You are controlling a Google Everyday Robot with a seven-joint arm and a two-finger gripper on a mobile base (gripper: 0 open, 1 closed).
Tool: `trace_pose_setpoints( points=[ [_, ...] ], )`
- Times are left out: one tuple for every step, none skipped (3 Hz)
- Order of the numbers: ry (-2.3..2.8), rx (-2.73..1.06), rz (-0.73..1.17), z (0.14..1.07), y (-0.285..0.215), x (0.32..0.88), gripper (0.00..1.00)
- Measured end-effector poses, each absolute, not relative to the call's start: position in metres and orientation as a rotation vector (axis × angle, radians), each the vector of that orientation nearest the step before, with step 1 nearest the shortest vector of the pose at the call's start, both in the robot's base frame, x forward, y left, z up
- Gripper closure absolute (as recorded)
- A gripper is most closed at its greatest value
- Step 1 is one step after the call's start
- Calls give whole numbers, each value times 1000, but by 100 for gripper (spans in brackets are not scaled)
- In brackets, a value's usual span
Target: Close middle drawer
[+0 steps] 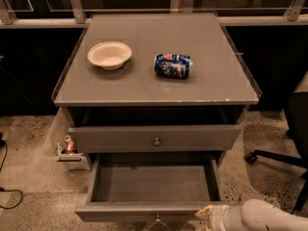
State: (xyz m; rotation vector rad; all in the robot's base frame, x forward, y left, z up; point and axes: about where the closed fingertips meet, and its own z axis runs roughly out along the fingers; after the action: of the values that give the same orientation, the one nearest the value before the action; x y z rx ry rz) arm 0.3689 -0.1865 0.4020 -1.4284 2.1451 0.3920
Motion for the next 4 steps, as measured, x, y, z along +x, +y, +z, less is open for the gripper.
trace_pose_setpoints(
  points=[
    [2129, -1419, 401, 397, -186, 374, 0],
    [2114, -1413, 352, 392, -190, 400, 19],
    [2099, -1423, 274, 385, -201, 439, 42],
    [2067, -1453, 171, 384, -216, 492, 65]
  ],
)
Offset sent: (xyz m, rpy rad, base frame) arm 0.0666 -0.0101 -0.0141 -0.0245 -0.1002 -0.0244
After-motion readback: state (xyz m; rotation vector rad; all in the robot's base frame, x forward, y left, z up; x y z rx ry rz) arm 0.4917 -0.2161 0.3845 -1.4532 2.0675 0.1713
